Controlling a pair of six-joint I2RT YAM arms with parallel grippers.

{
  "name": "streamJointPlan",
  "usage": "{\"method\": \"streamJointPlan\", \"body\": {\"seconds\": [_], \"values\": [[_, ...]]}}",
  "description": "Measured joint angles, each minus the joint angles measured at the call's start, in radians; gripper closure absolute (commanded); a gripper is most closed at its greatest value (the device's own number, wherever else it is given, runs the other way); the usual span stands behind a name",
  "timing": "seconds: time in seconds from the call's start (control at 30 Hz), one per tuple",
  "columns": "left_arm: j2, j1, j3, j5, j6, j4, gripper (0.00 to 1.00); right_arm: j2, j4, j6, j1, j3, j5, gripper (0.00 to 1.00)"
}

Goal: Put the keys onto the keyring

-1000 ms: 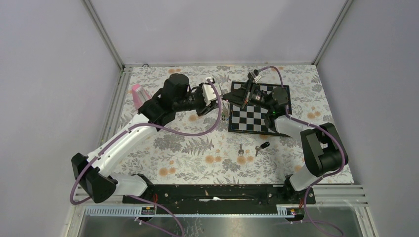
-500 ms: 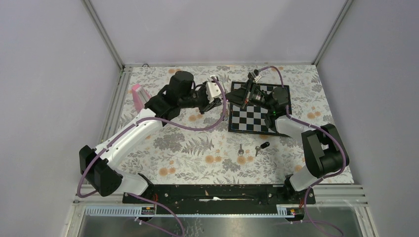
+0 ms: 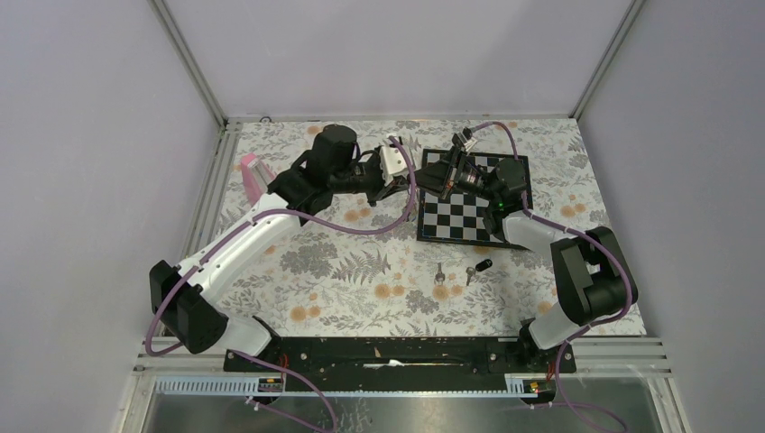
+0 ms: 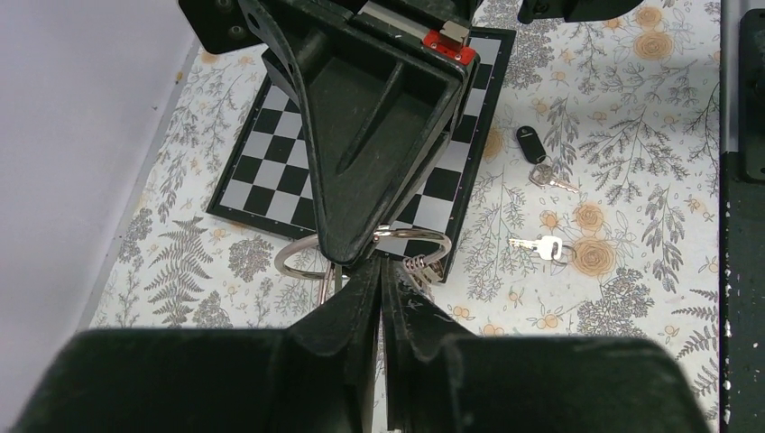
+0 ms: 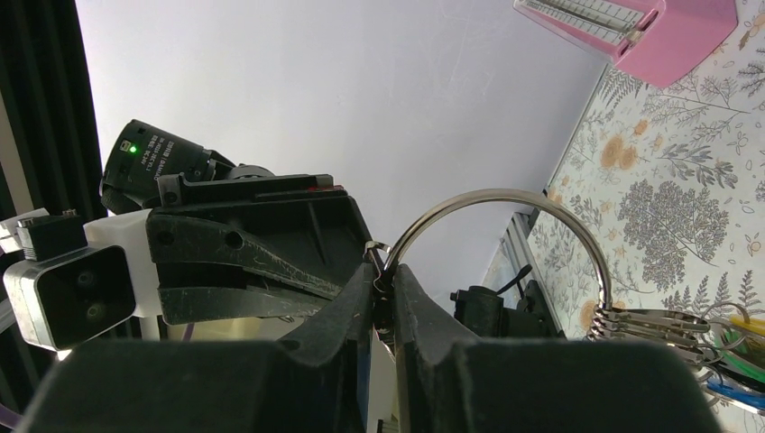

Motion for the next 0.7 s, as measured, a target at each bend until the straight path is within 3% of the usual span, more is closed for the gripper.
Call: {"method": "streamJointPlan", "body": {"seconds": [0.13, 0.4, 0.7], "values": [[0.0, 0.001, 0.0, -0.001, -0.003, -0.002, 0.83, 0.0, -0.002, -0.004, 0.0, 0.0, 0.0, 1.0], [-0.01, 0.011, -0.008, -0.001, -0.003, 0.001, 1.0, -0.003, -0.014, -0.013, 0.0, 0.0, 0.0, 1.0], [-0.01, 0.012, -0.008, 0.001, -0.003, 0.0, 1.0, -0.017, -0.015, -0.016, 0.0, 0.0, 0.0, 1.0]]}}
